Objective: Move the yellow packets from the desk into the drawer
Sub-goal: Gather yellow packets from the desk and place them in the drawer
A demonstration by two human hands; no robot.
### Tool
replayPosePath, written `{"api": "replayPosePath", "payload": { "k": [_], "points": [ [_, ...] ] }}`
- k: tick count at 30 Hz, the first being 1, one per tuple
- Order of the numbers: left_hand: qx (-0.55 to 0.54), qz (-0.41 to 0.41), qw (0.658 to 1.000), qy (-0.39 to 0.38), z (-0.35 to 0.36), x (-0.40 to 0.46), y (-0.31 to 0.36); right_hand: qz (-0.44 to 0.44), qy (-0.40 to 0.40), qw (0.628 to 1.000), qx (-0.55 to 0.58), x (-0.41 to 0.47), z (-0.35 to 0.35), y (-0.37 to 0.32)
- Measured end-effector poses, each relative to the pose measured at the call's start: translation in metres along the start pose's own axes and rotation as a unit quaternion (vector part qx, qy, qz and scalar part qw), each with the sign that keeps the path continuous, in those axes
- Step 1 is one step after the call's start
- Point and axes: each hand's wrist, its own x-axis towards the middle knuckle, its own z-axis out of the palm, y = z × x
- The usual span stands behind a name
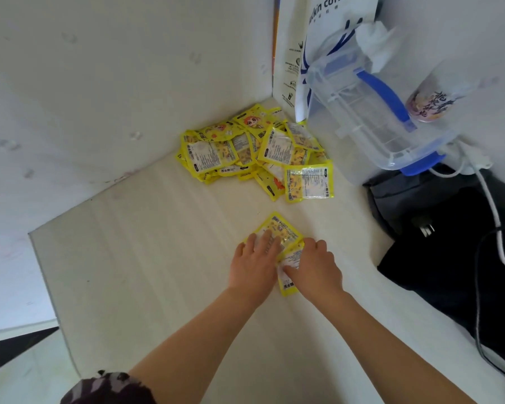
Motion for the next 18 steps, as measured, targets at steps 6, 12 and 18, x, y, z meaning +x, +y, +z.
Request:
{"api": "replayPosePath", "payload": {
  "k": [6,12,18],
  "points": [
    [0.046,-0.043,0.998,0.020,-0.004,-0.010,-0.030,-0.024,-0.003,1.000,-0.006,0.007,0.000,-0.002],
    [0.079,-0.044,0.996,-0.010,-0.008,-0.013,-0.043,-0.033,-0.025,0.999,-0.005,0.015,-0.004,-0.004],
    [0.120,-0.044,0.992,0.011,-0.007,-0.008,-0.039,-0.050,-0.020,0.999,-0.004,0.015,-0.003,-0.004]
  ]
}}
